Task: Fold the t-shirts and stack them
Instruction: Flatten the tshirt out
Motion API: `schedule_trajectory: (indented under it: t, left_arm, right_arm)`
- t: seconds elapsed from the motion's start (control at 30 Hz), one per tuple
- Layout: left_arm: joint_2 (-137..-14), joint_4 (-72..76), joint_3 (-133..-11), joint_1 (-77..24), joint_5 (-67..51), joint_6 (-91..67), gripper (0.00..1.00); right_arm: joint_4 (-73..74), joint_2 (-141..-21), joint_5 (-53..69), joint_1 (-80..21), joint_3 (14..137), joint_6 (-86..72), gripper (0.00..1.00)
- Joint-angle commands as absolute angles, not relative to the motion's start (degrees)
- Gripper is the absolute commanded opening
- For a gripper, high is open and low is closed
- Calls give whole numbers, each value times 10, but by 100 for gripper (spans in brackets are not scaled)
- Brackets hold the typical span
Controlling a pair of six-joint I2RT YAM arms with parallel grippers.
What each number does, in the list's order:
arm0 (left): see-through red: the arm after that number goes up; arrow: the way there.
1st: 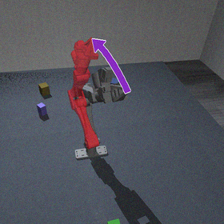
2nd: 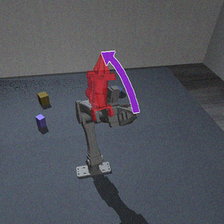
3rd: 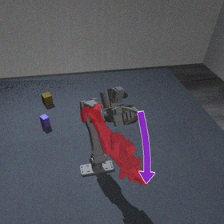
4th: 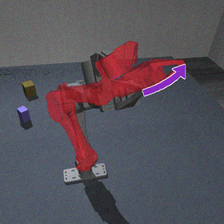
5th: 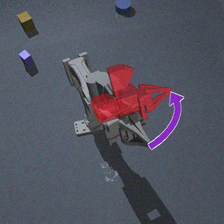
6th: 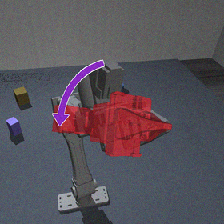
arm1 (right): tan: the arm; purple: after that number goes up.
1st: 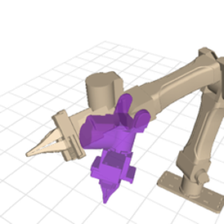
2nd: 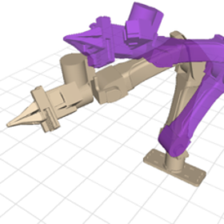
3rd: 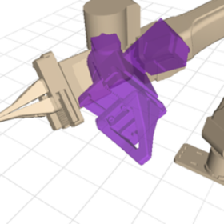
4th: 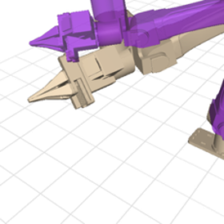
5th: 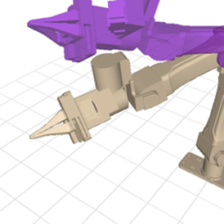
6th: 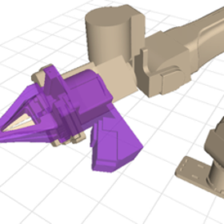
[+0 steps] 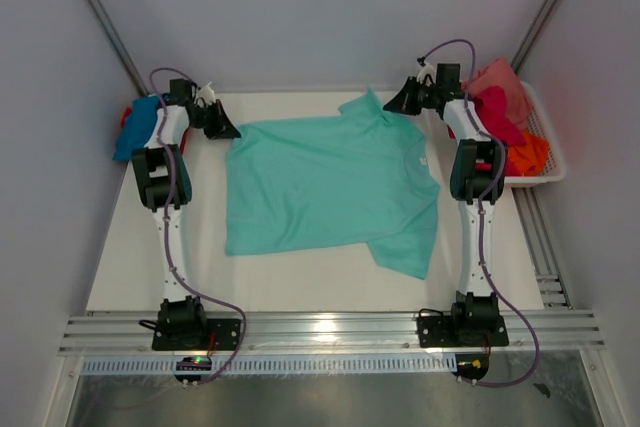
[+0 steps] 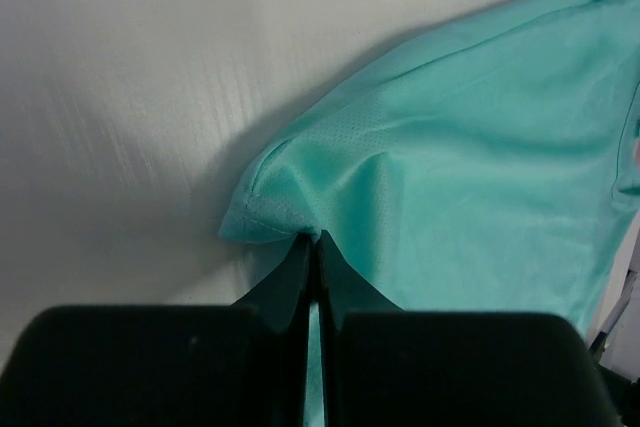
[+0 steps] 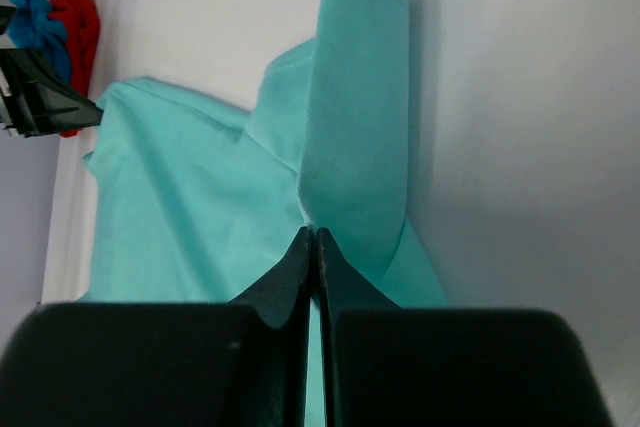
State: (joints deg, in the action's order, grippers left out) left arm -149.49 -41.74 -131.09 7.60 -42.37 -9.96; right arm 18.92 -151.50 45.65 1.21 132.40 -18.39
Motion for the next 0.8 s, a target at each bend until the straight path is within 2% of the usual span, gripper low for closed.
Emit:
schedule_trajectory:
  t: [0.0,0.17,0.43,0.77]
  left_arm:
    - [-1443,-458,-1342,75,-463,-76,0]
    - [-1426,-495,-1339,75,-466,-50,0]
    - [-1396,-514,-1343,82,-479,-30,0]
    - [-1369,-541,-1345,104,-608,-39,0]
  right_arm:
    - [198,-1420,513,12,1326,-202,3]
    - [212,-1383,532,12,1286,-190,3]
    - [260,-1365,545,13,1287,-151,3]
    - [357,-1313,586,13,1256,-73,3]
